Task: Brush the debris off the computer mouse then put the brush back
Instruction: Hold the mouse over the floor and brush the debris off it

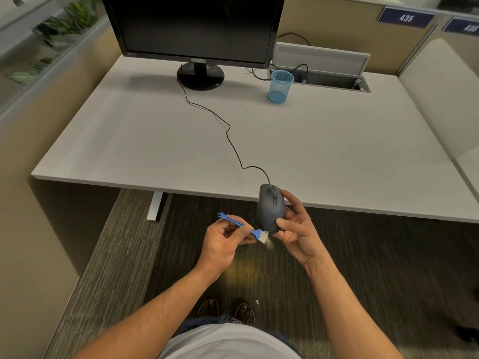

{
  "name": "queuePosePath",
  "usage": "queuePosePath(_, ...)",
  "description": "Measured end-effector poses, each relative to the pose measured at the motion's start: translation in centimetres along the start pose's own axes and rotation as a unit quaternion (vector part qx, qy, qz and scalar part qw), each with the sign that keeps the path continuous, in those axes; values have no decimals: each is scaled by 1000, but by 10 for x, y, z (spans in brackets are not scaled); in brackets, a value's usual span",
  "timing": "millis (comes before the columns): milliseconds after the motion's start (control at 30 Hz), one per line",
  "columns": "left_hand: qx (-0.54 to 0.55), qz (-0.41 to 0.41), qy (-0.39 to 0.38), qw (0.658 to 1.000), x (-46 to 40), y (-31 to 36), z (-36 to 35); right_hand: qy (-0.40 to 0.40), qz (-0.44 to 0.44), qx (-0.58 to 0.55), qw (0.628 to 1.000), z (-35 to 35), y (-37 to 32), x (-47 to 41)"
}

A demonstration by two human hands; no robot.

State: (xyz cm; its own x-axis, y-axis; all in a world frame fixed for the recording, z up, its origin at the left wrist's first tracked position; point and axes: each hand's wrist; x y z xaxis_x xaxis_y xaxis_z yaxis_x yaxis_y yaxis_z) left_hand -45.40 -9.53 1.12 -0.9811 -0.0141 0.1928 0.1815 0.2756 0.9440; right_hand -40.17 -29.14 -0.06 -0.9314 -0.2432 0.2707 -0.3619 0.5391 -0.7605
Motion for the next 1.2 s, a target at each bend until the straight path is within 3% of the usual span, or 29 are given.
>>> queuePosePath(300, -3, -18, 12, 1000, -5, 6, 10, 3, -6, -18, 1000, 5, 0, 2)
queuePosePath(733, 12, -76, 48, 996, -46, 36, 16, -59, -40, 8, 997, 1, 2, 10)
queuePosePath(1200, -15, -55, -24, 998, -36, 32, 11, -67, -31, -15, 997, 4, 0, 6)
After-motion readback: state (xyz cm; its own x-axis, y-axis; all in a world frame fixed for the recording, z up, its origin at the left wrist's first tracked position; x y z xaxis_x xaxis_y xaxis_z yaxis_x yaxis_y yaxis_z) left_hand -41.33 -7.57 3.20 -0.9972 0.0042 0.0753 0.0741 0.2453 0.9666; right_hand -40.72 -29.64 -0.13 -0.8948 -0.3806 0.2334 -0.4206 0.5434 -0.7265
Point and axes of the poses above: each hand's wrist, its own x-axis away from the middle knuckle, its own z-axis out of the back of the hand, y = z × x, and after that the axes turned 3 degrees about -x, right-handed
